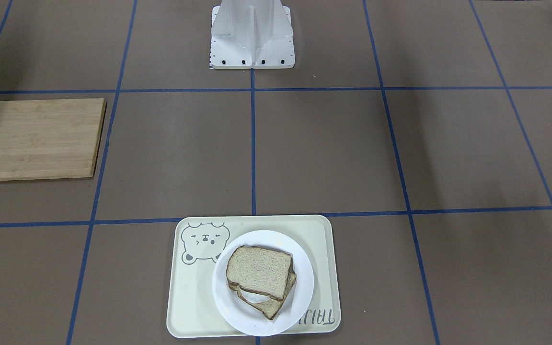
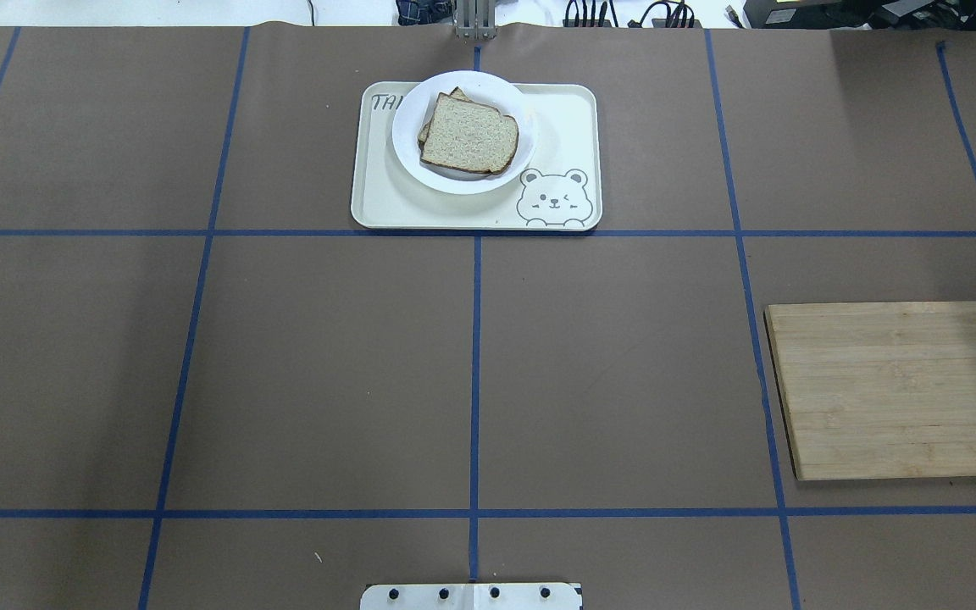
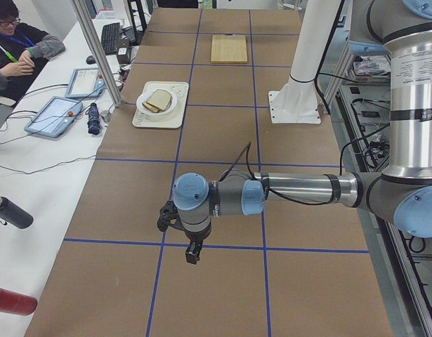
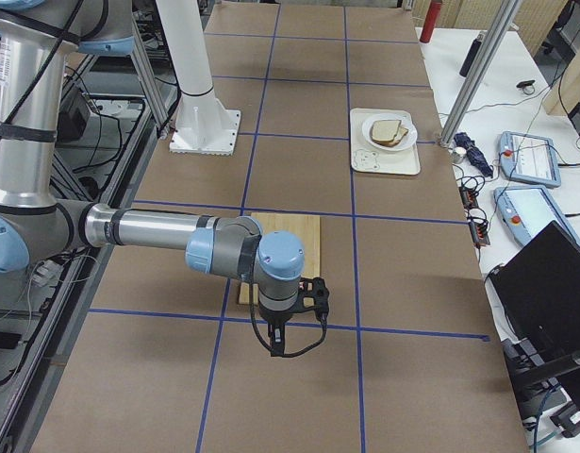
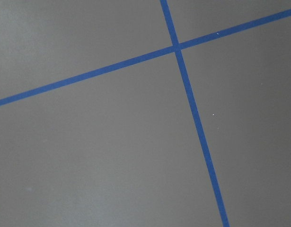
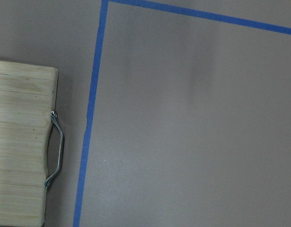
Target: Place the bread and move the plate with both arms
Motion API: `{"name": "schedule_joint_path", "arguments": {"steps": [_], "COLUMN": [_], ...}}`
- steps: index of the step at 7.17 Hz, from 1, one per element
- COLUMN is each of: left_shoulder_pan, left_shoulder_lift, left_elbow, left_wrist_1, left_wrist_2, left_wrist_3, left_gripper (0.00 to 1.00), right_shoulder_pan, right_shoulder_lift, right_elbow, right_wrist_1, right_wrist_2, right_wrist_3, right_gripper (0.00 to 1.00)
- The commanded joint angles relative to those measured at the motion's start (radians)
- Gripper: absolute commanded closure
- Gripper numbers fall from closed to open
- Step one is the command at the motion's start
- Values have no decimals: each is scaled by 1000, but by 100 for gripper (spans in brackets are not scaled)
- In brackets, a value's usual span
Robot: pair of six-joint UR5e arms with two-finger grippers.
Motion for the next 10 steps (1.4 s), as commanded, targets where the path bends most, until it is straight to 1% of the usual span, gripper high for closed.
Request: {"name": "schedule_joint_path", "arguments": {"steps": [1, 5, 10], "left_shoulder_pan": [0, 0, -4], "left_shoulder_lift": [8, 19, 28], "left_elbow": [-27, -36, -49], "left_wrist_1": [5, -31, -32], "left_wrist_2": [-8, -7, -7], "left_wrist_3": [-43, -37, -37], "left_gripper": [1, 2, 1], "right_shoulder_pan": [0, 0, 0], "right_shoulder_lift": [1, 1, 1], "right_elbow": [0, -2, -5], "right_wrist_1": [2, 0, 0], "right_wrist_2": [0, 0, 0], "right_wrist_3": [1, 3, 3], "right_gripper": [0, 0, 0]}}
